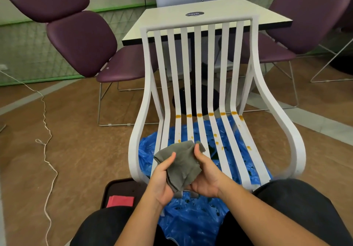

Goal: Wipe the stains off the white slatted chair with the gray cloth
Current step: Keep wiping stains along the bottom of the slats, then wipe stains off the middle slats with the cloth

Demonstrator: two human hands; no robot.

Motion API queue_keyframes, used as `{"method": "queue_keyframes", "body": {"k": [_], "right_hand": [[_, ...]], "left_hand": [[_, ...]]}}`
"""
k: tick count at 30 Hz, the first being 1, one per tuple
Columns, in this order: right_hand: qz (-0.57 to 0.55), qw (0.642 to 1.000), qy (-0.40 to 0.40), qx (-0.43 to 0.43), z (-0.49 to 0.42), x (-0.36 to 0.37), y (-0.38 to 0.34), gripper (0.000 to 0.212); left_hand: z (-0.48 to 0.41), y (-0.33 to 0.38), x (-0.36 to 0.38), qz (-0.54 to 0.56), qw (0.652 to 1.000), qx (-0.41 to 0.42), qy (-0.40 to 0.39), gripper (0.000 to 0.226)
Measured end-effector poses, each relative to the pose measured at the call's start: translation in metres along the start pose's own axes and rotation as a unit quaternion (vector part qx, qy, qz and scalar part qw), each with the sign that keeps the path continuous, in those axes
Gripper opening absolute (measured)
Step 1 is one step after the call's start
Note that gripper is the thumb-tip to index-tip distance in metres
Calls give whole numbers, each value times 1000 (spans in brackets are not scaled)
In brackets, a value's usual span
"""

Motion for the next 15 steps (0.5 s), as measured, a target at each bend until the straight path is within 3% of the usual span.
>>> {"method": "queue_keyframes", "body": {"k": [4, 8, 13, 15], "right_hand": [[-18, 998, 51, -36, -2, -4, -2, 56], [12, 988, 139, -60, -8, -19, -3, 34], [99, 965, 196, -142, -16, -32, -17, 30], [140, 954, 209, -164, -19, -30, -20, 31]], "left_hand": [[-5, -1, -12, -111, 992, 34, 58, 32], [-10, 11, -35, -275, 943, 97, 161, 14], [-21, 21, -62, -385, 882, 115, 246, 5], [-28, 23, -67, -410, 870, 109, 252, 18]]}}
Point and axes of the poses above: each hand's wrist, its own z-axis away from the middle knuckle, its own x-axis out of the palm, y = z × x, the point moved 9 cm from there along -z, towards the middle knuckle, and after that the axes turned 5 degrees about -z, right-handed, at the moved point
